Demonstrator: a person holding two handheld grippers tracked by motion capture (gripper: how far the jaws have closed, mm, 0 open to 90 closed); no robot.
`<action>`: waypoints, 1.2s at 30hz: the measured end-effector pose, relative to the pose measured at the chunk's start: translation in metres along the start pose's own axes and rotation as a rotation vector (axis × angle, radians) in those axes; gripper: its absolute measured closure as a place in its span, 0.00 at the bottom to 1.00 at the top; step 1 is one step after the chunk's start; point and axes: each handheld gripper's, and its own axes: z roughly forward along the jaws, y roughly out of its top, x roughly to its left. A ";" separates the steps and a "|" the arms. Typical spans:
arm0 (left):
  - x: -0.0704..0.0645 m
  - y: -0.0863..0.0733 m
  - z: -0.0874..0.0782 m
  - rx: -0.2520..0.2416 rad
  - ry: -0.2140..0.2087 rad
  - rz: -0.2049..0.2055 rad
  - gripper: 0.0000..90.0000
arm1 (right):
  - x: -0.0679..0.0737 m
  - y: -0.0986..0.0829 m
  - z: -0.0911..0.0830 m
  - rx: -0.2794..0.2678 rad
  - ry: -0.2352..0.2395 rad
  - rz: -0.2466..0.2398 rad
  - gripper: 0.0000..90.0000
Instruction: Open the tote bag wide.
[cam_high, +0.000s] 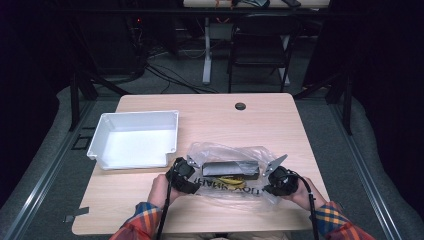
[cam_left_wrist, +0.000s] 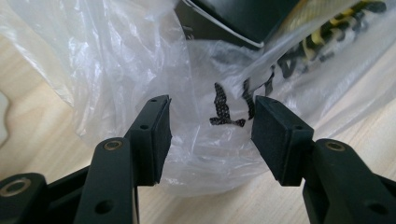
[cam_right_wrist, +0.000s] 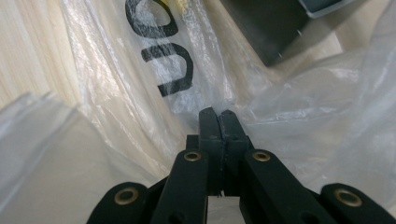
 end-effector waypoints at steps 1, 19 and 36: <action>-0.001 0.000 -0.003 -0.009 0.001 -0.001 0.52 | 0.000 -0.001 -0.001 -0.005 0.003 0.008 1.00; -0.009 0.012 -0.005 -0.028 0.010 -0.002 0.55 | -0.024 0.016 -0.053 -0.351 -0.158 0.223 0.59; -0.015 0.003 0.011 0.064 -0.014 0.028 0.95 | -0.067 0.028 0.021 -0.144 -0.395 0.268 1.00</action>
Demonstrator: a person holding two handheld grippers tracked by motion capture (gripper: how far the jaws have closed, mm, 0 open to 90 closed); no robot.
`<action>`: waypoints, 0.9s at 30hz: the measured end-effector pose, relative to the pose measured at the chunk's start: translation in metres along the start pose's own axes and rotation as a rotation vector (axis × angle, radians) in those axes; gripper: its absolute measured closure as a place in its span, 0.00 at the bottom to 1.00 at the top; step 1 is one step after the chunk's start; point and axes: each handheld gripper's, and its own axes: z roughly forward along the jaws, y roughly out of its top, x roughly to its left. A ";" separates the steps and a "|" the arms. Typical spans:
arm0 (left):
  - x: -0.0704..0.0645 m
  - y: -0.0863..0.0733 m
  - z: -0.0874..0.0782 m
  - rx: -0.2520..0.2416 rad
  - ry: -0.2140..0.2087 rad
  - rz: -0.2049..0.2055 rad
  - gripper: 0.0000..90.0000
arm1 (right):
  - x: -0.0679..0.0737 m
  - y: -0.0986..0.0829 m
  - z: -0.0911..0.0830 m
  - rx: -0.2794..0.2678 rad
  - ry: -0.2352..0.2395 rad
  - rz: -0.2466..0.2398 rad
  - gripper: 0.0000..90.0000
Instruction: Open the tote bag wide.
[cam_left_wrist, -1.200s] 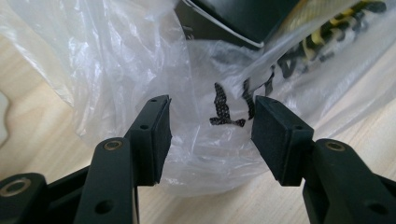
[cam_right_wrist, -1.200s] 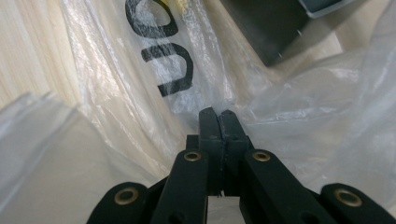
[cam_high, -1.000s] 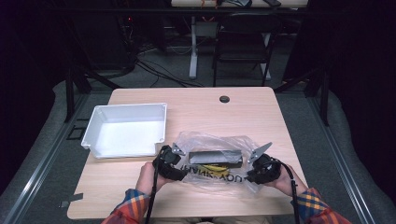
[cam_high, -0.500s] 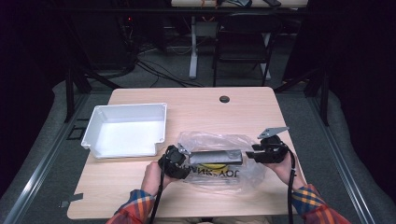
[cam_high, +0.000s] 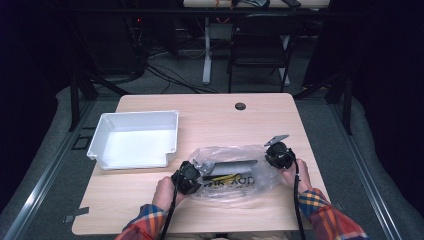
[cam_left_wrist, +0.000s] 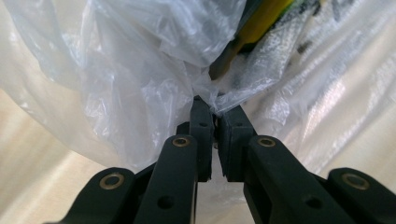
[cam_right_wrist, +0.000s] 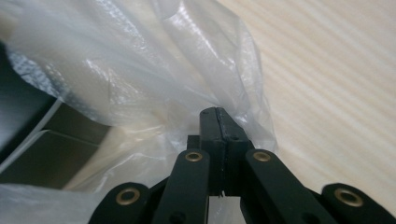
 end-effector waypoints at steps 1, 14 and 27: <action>-0.002 -0.001 0.000 0.001 -0.013 -0.002 0.95 | 0.001 0.001 0.001 -0.001 -0.013 -0.003 1.00; -0.005 0.021 -0.063 -0.199 0.046 -0.028 0.48 | -0.002 0.005 -0.060 -0.107 0.146 0.002 0.52; 0.025 0.061 -0.011 -0.109 0.171 -0.074 0.83 | 0.044 -0.030 -0.063 0.029 0.344 -0.137 0.68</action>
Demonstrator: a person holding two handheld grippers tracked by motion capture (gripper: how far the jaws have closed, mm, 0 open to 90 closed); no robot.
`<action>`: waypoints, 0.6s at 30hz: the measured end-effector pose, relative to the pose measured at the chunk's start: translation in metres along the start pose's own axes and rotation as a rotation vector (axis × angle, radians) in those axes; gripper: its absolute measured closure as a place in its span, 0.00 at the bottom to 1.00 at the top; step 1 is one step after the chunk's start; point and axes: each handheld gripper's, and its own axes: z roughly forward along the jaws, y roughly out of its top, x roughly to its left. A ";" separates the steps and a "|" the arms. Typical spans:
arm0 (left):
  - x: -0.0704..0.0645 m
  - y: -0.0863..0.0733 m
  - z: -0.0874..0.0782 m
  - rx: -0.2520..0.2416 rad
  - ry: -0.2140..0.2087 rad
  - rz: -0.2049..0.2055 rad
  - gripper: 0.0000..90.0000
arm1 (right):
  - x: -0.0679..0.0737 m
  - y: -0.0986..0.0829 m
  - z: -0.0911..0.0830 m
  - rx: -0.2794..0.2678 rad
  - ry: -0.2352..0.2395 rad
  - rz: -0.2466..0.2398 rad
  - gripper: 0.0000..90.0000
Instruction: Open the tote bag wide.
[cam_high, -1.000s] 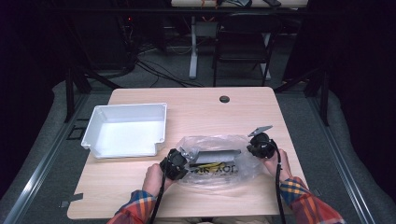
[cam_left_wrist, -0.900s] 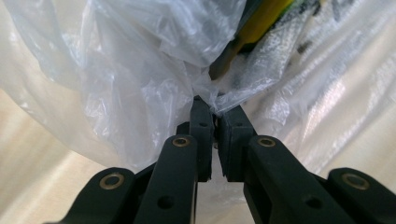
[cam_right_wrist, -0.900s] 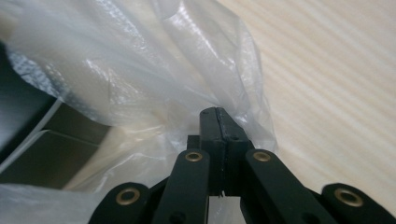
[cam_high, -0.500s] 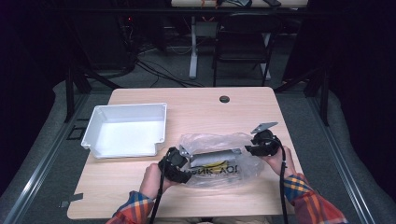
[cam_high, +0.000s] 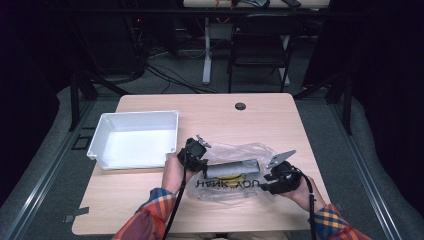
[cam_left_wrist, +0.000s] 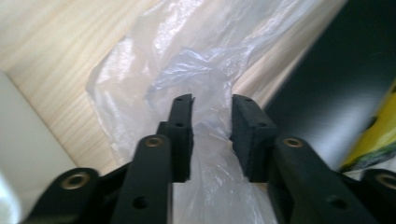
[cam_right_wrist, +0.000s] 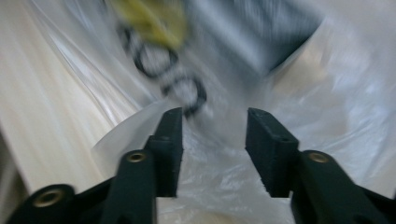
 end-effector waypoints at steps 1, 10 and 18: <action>0.000 0.001 0.005 0.016 0.025 0.007 0.84 | -0.001 -0.002 0.005 0.026 -0.005 -0.006 0.70; 0.002 0.002 0.023 0.071 0.074 0.024 0.86 | 0.005 -0.013 0.015 0.100 -0.003 -0.065 1.00; 0.009 0.001 -0.003 -0.023 0.003 0.023 0.57 | 0.001 -0.013 -0.002 0.021 0.008 -0.041 0.87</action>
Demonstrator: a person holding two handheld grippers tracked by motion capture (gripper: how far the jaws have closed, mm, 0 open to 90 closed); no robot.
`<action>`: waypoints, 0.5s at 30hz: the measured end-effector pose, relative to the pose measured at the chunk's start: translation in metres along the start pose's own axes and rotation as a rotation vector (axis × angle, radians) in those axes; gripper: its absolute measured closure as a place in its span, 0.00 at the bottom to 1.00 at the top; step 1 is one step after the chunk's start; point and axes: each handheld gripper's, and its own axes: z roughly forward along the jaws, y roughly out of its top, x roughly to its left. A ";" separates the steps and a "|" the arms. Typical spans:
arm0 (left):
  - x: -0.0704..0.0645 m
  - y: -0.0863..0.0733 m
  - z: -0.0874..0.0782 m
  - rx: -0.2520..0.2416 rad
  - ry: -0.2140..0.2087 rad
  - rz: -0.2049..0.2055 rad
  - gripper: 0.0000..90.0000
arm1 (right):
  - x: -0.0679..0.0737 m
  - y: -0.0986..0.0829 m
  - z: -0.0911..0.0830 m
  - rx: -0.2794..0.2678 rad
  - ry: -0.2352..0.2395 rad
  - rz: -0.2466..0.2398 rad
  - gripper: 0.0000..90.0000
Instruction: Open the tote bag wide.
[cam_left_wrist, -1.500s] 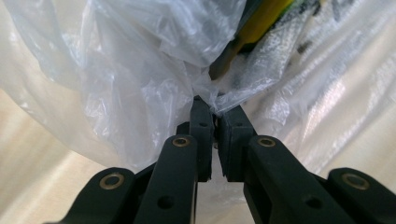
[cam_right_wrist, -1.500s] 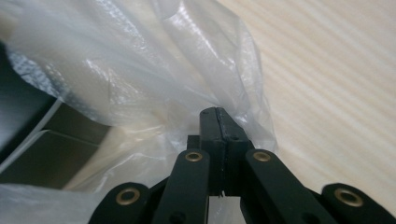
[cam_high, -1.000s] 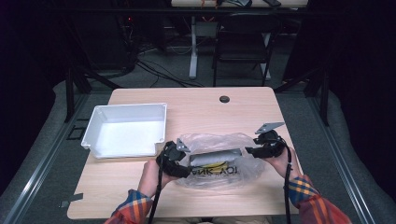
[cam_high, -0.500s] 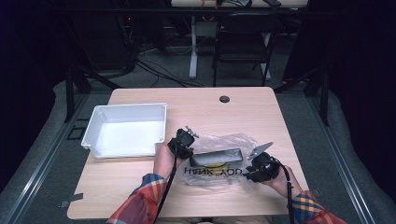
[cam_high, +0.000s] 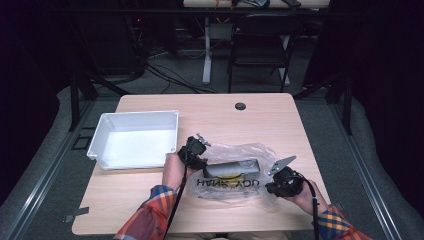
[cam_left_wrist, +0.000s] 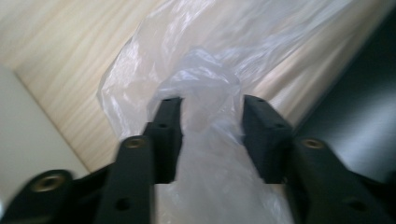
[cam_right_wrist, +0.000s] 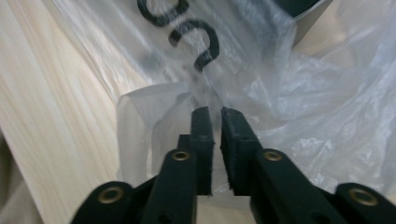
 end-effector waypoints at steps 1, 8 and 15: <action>0.000 0.001 -0.005 -0.029 -0.026 0.016 0.52 | -0.001 0.001 -0.004 -0.020 0.003 0.003 0.83; -0.007 0.009 -0.022 -0.056 -0.117 0.114 0.40 | -0.010 -0.001 -0.026 -0.120 -0.003 0.046 0.49; -0.013 0.012 -0.017 -0.010 -0.157 0.181 0.35 | -0.020 -0.008 -0.033 -0.149 0.012 0.075 0.41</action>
